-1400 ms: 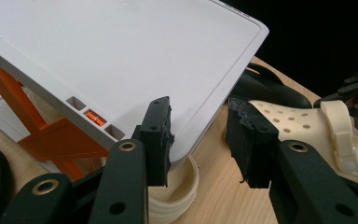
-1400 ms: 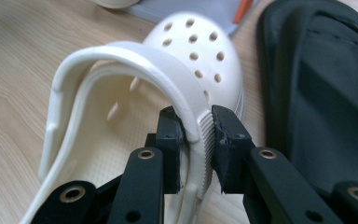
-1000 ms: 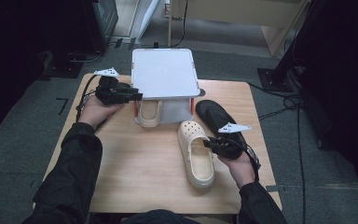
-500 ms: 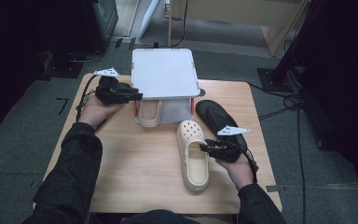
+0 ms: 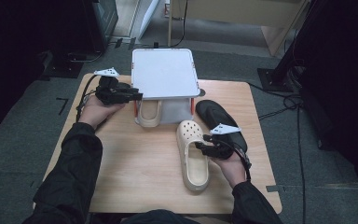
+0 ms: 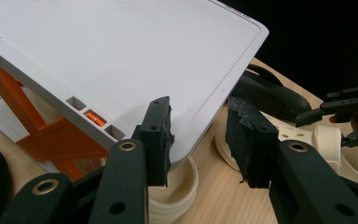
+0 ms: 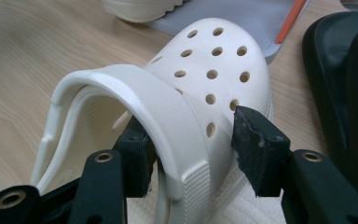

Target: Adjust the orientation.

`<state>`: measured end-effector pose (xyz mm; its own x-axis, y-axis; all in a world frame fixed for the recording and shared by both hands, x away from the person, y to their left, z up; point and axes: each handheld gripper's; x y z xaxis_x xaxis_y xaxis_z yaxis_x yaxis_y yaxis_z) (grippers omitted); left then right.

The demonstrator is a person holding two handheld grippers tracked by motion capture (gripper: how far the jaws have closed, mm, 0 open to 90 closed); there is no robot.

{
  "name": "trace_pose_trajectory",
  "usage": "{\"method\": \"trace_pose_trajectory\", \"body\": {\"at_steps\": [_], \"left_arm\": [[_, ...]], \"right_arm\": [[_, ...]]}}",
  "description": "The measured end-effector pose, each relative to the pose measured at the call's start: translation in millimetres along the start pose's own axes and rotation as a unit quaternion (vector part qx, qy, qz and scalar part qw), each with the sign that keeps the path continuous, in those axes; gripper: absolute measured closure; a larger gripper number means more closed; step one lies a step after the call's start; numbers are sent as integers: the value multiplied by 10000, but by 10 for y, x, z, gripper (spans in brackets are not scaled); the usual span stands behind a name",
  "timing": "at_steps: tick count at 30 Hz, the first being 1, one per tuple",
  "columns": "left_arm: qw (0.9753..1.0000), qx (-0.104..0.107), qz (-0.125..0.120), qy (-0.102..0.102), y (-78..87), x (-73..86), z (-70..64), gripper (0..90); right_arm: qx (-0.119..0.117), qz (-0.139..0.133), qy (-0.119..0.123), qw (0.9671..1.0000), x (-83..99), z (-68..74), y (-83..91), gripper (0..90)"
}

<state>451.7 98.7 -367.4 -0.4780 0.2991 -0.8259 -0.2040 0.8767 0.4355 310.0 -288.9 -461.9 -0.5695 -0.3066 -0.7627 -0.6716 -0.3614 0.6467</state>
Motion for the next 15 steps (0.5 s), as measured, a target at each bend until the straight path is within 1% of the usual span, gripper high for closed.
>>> {"method": "trace_pose_trajectory", "body": {"at_steps": [2, 8, 12, 14, 15], "left_arm": [[10000, -1, 0, -2, 0, 0, 0, 607], [10000, 18, -7, 7, 4, 2, 6, 607], [10000, 21, -9, 8, 3, 3, 6, 607], [10000, 19, -7, 6, 3, 2, 6, 608], [10000, 19, -9, 8, 3, 2, 6, 608]], "right_arm": [[78, -12, 66, 9999, -3, 16, -5, 523], [160, -56, 189, 9997, -22, 43, 25, 598], [108, -56, 127, 9998, -23, 34, 32, 603], [125, -67, 125, 9998, -29, 40, 37, 628], [168, -82, 171, 9997, -35, 48, 44, 648]]}}
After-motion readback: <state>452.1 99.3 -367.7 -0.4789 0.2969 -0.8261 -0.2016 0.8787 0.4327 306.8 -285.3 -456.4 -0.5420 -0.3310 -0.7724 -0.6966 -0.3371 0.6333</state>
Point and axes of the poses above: each handheld gripper's, and its own axes: y roughly backward along the jaws, x roughly out of its underside, z roughly to its left, and after that the axes turned 11 degrees about x, right-handed
